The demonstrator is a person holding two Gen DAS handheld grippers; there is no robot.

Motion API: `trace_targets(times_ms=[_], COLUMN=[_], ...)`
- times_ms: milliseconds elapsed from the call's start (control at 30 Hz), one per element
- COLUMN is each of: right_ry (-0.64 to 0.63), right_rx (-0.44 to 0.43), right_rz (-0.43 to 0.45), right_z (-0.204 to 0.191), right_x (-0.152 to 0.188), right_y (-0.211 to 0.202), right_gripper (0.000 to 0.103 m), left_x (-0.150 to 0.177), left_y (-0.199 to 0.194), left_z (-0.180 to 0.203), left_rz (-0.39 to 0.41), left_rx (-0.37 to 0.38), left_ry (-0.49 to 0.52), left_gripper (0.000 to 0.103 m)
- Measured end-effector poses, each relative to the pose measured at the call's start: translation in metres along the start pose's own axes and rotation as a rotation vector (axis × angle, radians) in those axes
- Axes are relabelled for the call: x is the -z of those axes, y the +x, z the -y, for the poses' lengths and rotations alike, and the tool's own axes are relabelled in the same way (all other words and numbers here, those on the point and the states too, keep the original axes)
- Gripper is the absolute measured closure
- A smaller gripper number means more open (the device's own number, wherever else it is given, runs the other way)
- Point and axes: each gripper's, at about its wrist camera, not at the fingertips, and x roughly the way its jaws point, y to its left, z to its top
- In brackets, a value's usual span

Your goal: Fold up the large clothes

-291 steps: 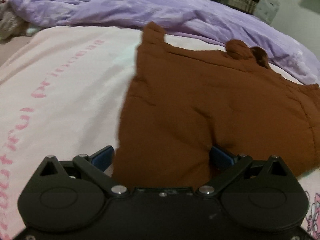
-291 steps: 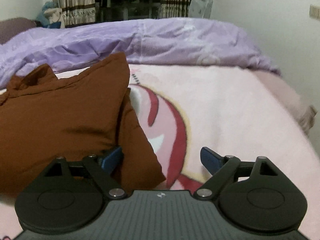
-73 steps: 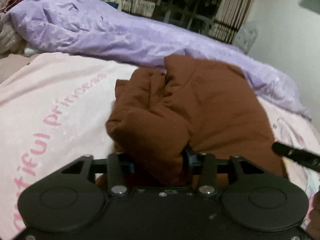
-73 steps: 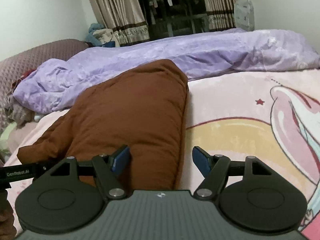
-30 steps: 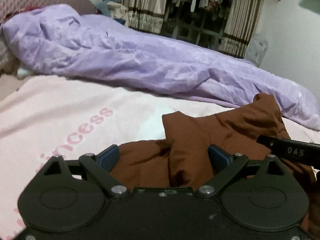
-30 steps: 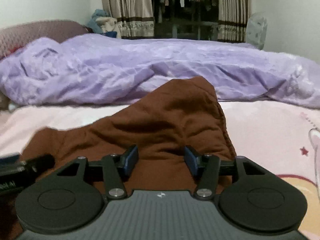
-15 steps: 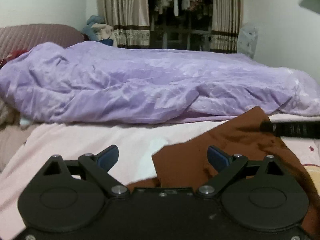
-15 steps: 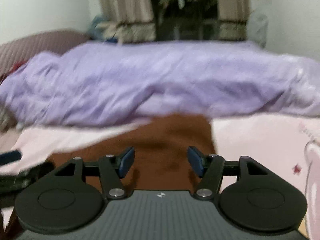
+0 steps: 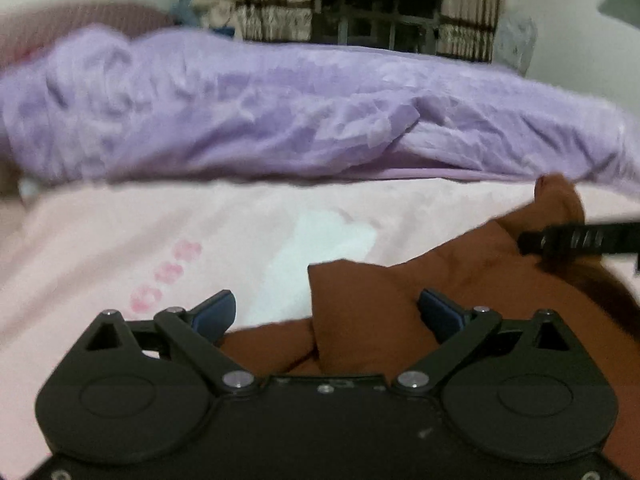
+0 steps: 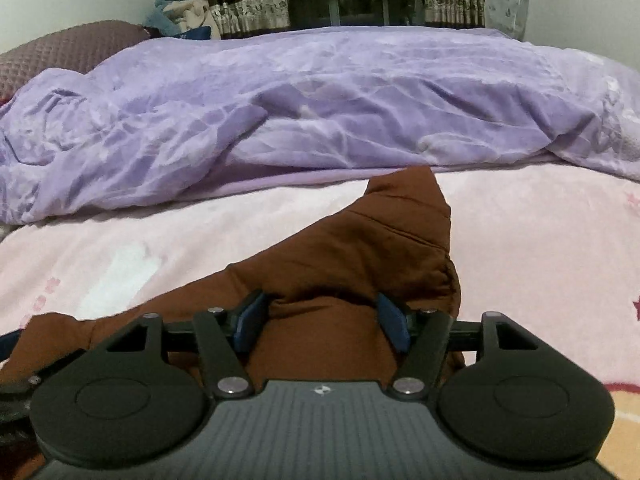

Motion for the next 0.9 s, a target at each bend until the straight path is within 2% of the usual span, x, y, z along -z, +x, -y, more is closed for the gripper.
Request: trace_targets(times_ms=[33, 67, 133, 233, 267, 367, 433, 500, 567, 600, 633, 667, 733, 800, 900], right_ry=[0.012, 0.031, 0.060, 0.036, 0.014, -0.001, 0.018, 0.022, 0.031, 0.052, 0.074, 0.104, 0.118, 0.110, 0.109], right_rx=[-0.013, -0.021, -0.050, -0.044, -0.035, -0.050, -0.076, -0.085, -0.081, -0.061, -0.038, -0.035, -0.038, -0.026, -0.038], right_rz=[-0.008, -0.012, 0.014, 0.082, 0.103, 0.114, 0.080, 0.031, -0.003, 0.024, 0.045, 0.053, 0.072, 0.071, 0.075], right_z=[0.001, 0.004, 0.010, 0.009, 0.007, 0.005, 0.006, 0.006, 0.006, 0.007, 0.008, 0.011, 0.012, 0.008, 0.012], right_x=[-0.005, -0.009, -0.013, -0.008, -0.003, 0.010, 0.019, 0.030, 0.049, 0.061, 0.071, 0.080, 0.082, 0.078, 0.077], right_y=[-0.007, -0.021, -0.055, -0.107, -0.123, -0.149, -0.150, -0.136, -0.116, -0.106, -0.099, -0.089, -0.087, -0.085, -0.086], right_gripper=[0.039, 0.042, 0.043, 0.040, 0.040, 0.039, 0.039, 0.039, 0.031, 0.020, 0.017, 0.016, 0.015, 0.013, 0.013], left_x=[-0.006, -0.011, -0.021, -0.027, -0.025, -0.013, 0.000, 0.015, 0.034, 0.045, 0.055, 0.062, 0.070, 0.072, 0.071], left_y=[-0.008, -0.019, -0.056, -0.102, -0.114, -0.135, -0.132, -0.118, -0.100, -0.089, -0.075, -0.069, -0.070, -0.073, -0.076], left_z=[0.005, 0.008, 0.007, 0.003, 0.004, 0.012, 0.014, 0.013, 0.011, 0.008, 0.005, 0.005, 0.014, 0.021, 0.017], left_rz=[-0.008, -0.008, 0.026, 0.054, 0.058, 0.049, 0.017, -0.050, -0.094, -0.109, -0.140, -0.129, -0.058, -0.023, -0.024], left_rx=[-0.023, -0.049, -0.067, 0.024, 0.030, -0.020, -0.007, 0.007, 0.011, 0.018, 0.034, 0.035, -0.004, -0.044, -0.029], left_ry=[0.037, 0.055, 0.033, -0.006, -0.004, 0.025, 0.026, 0.004, -0.028, -0.055, -0.096, -0.113, -0.079, -0.044, -0.071], left_gripper=[0.002, 0.003, 0.003, 0.003, 0.003, 0.003, 0.003, 0.003, 0.001, 0.000, 0.000, 0.000, 0.000, 0.000, 0.000])
